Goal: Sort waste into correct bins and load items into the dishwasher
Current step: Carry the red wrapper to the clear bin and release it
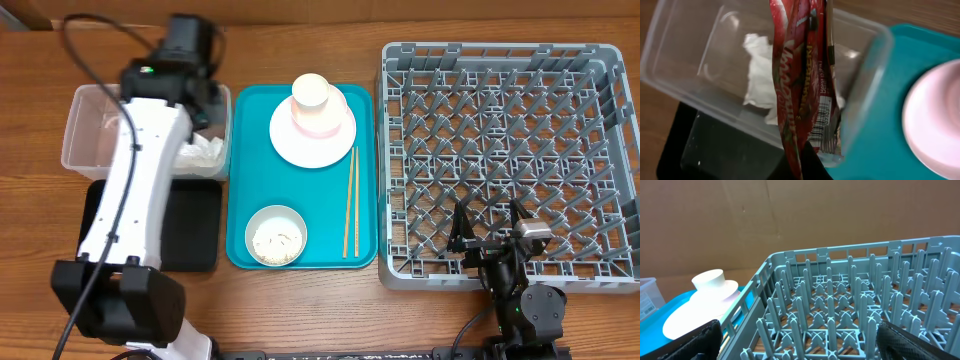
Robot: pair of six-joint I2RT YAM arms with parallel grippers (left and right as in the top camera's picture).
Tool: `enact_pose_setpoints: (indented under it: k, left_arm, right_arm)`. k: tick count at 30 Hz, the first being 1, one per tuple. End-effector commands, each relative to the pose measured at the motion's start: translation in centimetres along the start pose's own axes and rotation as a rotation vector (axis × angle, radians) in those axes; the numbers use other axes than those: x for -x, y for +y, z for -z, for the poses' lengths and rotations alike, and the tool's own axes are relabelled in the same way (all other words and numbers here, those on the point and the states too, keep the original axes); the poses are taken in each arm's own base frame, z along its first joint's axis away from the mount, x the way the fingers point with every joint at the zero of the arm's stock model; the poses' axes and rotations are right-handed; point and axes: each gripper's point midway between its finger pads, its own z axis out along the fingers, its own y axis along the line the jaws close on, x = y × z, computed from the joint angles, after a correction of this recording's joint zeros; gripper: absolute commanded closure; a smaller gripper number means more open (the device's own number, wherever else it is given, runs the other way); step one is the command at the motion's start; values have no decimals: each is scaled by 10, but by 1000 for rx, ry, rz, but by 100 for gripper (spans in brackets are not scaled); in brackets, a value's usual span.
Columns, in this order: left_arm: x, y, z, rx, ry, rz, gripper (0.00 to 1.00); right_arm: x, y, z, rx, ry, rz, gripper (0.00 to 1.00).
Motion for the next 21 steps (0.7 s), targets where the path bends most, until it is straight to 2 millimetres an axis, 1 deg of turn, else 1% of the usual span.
enact_pose_setpoints:
  k: [1, 4, 6, 9, 10, 11, 12, 14, 15, 17, 19, 20, 21]
  left_arm:
    - [-9, 26, -26, 42, 68, 95, 96]
    - [-17, 42, -45, 74, 112, 123, 96]
    - [-23, 48, -57, 89, 139, 131, 96]
    - [-30, 48, -71, 83, 174, 136, 96]
    - [-31, 44, -74, 65, 184, 130, 93]
    - [-32, 38, -75, 35, 193, 117, 85]
    - [-32, 33, -75, 3, 199, 103, 73]
    - [-32, 26, -74, -37, 204, 99, 26]
    - [-31, 23, -72, -56, 208, 101, 20]
    - [-31, 20, -67, -76, 216, 102, 20]
    - [-30, 19, -59, -95, 223, 103, 28]
    - [-30, 15, -51, -120, 235, 104, 42]
    - [-33, 9, -41, -166, 258, 102, 61]
  right_arm:
    - [-1, 0, 0, 2, -7, 3, 0]
    - [-1, 0, 0, 2, -7, 3, 0]
    - [-1, 0, 0, 2, -7, 3, 0]
    - [-1, 0, 0, 2, -7, 3, 0]
    - [-1, 0, 0, 2, -7, 3, 0]
    - [-1, 0, 0, 2, -7, 3, 0]
    - [-1, 0, 0, 2, -7, 3, 0]
    - [-1, 0, 0, 2, -7, 3, 0]
    - [-1, 0, 0, 2, -7, 3, 0]
    - [-1, 0, 0, 2, -7, 3, 0]
    - [-1, 0, 0, 2, -7, 3, 0]
    - [-1, 0, 0, 2, -7, 3, 0]
    - [-1, 0, 0, 2, -7, 3, 0]
